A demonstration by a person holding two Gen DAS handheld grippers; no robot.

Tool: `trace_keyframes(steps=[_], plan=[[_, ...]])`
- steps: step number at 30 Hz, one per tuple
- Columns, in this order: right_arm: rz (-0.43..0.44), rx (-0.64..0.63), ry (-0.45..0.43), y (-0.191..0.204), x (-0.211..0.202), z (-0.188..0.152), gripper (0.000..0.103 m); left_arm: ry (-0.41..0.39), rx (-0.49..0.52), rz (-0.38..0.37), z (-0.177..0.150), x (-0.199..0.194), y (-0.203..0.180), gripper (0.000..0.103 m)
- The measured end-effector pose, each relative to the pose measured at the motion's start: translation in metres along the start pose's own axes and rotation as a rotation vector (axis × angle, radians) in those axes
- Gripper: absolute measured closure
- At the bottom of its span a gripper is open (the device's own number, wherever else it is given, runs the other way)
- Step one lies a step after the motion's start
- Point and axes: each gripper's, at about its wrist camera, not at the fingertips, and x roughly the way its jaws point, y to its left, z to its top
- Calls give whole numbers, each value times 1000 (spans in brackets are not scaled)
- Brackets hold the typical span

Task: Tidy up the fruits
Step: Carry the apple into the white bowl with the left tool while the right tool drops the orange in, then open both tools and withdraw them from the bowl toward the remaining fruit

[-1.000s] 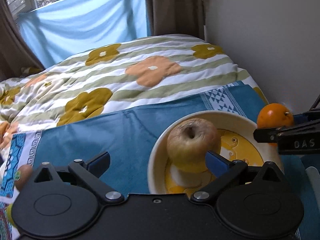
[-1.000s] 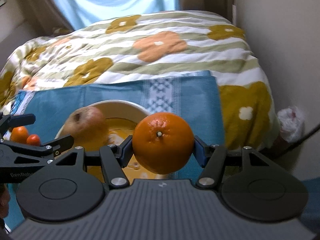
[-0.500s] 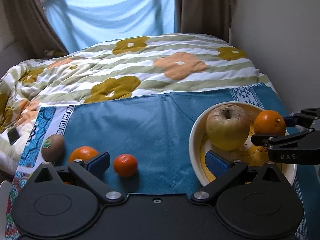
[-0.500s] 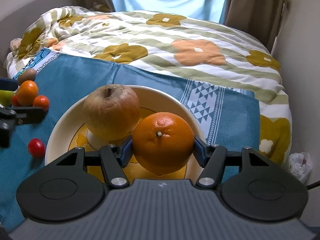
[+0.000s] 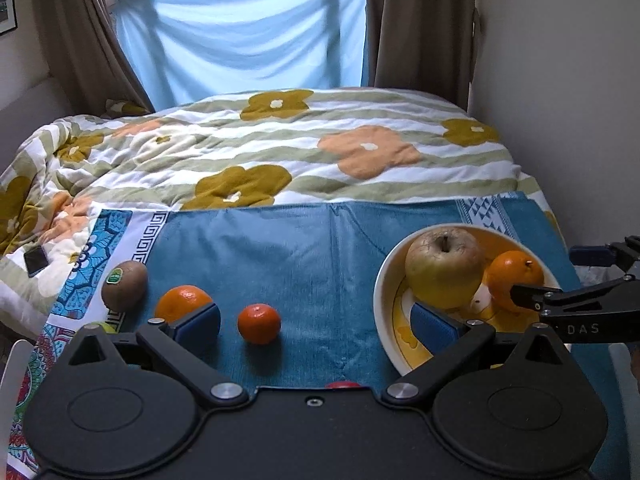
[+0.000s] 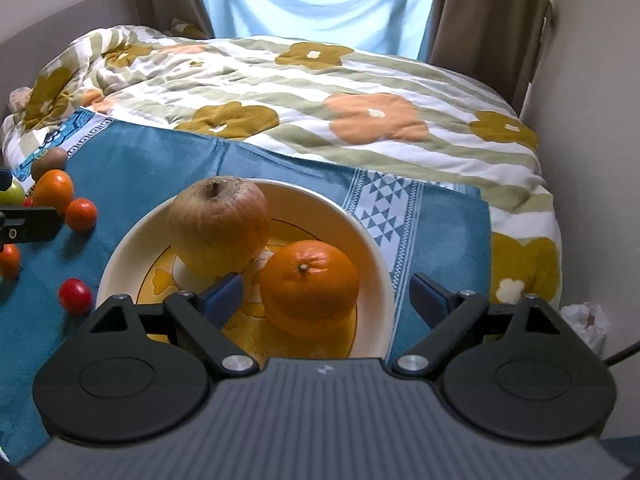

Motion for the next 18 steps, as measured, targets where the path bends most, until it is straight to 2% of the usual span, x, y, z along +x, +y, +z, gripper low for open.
trace_keyframes(steps=[7,18], plan=[[-6,55,1,-1,-33,4,0,-65,-32,13,-1,-37,1,0],[8,103,-27,18,-103,6,0,-113,-76,6,-18,-98,19,0]])
